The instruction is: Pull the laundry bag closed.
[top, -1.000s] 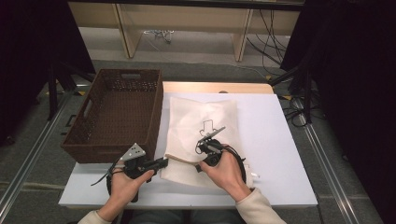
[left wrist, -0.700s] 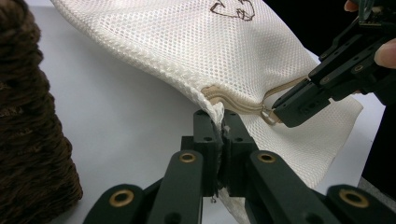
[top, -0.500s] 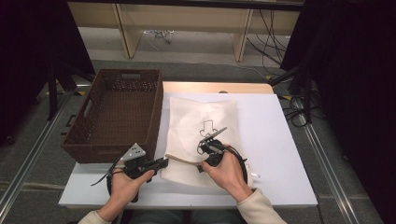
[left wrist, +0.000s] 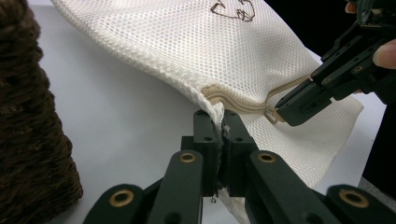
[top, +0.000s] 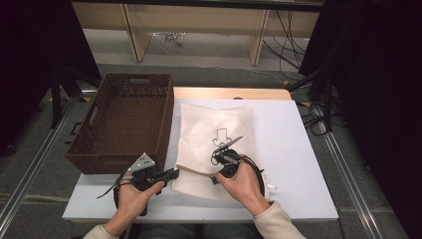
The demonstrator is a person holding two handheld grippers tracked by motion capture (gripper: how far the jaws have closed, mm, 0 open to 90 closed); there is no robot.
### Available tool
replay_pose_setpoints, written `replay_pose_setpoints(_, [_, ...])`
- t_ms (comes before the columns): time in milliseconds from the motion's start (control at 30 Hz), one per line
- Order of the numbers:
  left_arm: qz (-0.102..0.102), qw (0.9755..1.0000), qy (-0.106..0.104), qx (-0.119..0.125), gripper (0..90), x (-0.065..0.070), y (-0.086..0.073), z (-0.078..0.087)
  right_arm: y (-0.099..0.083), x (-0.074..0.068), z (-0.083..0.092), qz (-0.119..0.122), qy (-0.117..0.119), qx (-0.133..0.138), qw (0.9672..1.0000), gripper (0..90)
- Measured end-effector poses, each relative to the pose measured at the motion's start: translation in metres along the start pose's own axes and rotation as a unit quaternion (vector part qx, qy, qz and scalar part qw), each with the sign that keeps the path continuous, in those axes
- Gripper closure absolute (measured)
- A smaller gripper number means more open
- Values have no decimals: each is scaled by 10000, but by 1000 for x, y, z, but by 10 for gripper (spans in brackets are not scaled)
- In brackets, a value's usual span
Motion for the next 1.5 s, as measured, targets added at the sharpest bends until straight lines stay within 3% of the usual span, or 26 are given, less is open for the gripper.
replay_pose_setpoints(267, [3, 10000, -1, 5, 863, 0, 0, 0, -1, 0, 0, -125, -133, -34, 9998, 876])
replay_pose_setpoints(400, [40, 10000, 15, 2, 863, 1, 0, 0, -2, 4, 0, -24, -155, -7, 9999, 876])
replay_pose_setpoints(533, [-3, 10000, 2, 2, 863, 0, 0, 0, -2, 2, 0, -194, -190, -82, 9996, 876])
replay_pose_setpoints(767, [0, 10000, 2, -5, 863, 0, 0, 0, -3, 5, 0, -203, -161, -48, 9997, 876])
replay_pose_setpoints(800, [-3, 10000, 3, -2, 863, 0, 0, 0, -3, 6, 1, -117, -187, -27, 9998, 876])
replay_pose_setpoints(933, [-2, 10000, 3, -7, 863, 0, 0, 0, -4, 6, 2, -261, -246, -102, 9993, 876])
replay_pose_setpoints(1200, [16, 10000, -7, 22, 863, 0, 0, 0, -5, 7, 2, -247, -224, -87, 9994, 876])
replay_pose_setpoints(1267, [-6, 10000, -6, 3, 863, -1, 0, 0, -5, 7, 2, -350, -305, -121, 9988, 876])
replay_pose_setpoints(1333, [-28, 10000, 4, -1, 863, -1, 0, 0, -6, 9, 3, -230, -242, -60, 9994, 876])
replay_pose_setpoints(1500, [-6, 10000, 9, -2, 863, 0, 0, 0, -6, 9, 2, -226, -254, -66, 9994, 876])
Point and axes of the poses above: each handheld gripper's, and its own axes: z roughly backward along the jaws, y roughly out of its top, x roughly to its right, the point moved 2 cm from there along -z, roughly forward along the jaws, and after that the axes turned 1 degree about y, right-handed, at the moved point
